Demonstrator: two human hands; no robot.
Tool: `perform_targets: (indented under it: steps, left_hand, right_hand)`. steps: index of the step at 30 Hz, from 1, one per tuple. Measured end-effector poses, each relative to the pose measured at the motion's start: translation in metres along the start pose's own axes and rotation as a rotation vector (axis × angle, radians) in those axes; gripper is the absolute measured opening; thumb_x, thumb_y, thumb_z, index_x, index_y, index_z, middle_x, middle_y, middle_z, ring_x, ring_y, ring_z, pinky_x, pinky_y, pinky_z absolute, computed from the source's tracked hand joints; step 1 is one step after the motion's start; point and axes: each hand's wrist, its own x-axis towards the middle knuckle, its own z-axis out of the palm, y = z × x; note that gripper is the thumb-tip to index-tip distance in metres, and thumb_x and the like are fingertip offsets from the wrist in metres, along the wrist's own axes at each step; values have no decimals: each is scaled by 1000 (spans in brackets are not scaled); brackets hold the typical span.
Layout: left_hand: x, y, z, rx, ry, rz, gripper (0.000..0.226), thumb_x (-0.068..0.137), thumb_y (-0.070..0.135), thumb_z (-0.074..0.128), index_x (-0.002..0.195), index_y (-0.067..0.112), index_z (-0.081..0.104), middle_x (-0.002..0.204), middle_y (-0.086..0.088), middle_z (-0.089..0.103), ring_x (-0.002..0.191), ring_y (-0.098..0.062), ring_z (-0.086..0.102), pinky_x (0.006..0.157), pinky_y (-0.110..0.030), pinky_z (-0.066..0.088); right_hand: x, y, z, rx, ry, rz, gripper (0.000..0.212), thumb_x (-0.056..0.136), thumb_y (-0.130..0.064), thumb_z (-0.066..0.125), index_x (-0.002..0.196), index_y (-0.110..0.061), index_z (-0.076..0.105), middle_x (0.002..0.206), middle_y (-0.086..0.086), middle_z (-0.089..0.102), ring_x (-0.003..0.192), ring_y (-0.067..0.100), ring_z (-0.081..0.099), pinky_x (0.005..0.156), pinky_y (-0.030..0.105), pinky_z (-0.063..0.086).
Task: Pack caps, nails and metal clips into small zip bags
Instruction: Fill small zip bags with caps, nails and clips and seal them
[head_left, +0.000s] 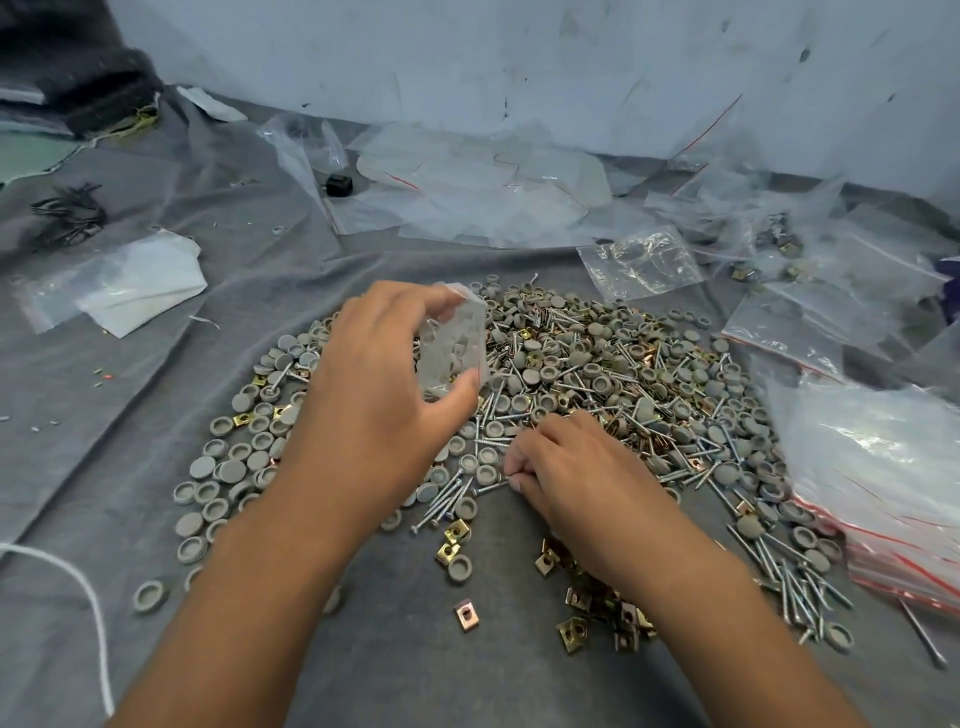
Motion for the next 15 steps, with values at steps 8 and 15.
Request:
perform_targets:
  steps: [8, 15]
  left_hand:
    - [-1, 1, 2, 29, -66, 4, 51, 80, 37, 69, 128, 23, 58, 114, 18, 50, 111, -4, 47, 96, -23, 34]
    - [-4, 13, 14, 66, -120, 78, 53, 80, 33, 69, 130, 21, 58, 120, 12, 55, 114, -8, 48, 103, -30, 40]
  right_hand:
    - [-12, 11, -34, 511, 80, 158, 13, 102, -44, 33, 93, -42, 42, 93, -20, 48, 87, -6, 44, 72, 13, 38]
    - [-5, -13, -44, 331, 472, 8, 3, 100, -24, 51, 102, -22, 53, 92, -19, 45, 85, 1, 46, 78, 10, 36]
